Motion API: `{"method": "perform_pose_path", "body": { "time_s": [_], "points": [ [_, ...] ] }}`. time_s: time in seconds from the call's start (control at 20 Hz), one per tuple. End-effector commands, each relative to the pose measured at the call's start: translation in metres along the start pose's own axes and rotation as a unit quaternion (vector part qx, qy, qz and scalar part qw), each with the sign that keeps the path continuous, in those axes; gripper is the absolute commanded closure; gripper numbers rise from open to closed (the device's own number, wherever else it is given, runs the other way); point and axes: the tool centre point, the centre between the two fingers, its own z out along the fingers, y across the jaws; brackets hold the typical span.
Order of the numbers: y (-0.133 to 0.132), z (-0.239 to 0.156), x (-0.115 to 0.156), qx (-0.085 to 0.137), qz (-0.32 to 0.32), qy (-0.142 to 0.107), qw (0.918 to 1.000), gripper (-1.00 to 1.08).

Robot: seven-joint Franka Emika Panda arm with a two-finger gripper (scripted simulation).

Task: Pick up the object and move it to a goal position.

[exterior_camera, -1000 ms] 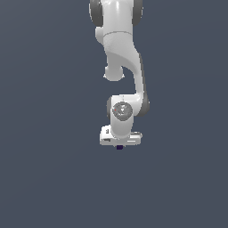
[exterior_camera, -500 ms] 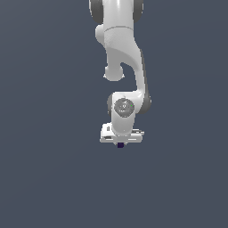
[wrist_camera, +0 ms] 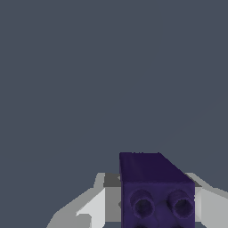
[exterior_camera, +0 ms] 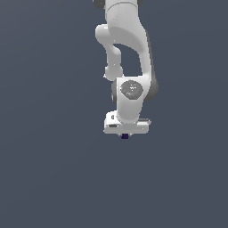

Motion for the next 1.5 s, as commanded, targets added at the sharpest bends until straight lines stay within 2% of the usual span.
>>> {"method": "perform_pose_path", "body": {
  "time_s": [0.0, 1.1, 1.45],
  "points": [
    [-0.008, -0.023, -0.007, 0.000, 0.000, 0.001, 1.0000, 1.08],
    [-0.091, -0.268, -0.081, -0.001, 0.000, 0.001, 1.0000, 1.08],
    [-0.112, -0.329, -0.097, 0.000, 0.000, 0.001, 1.0000, 1.08]
  ]
}}
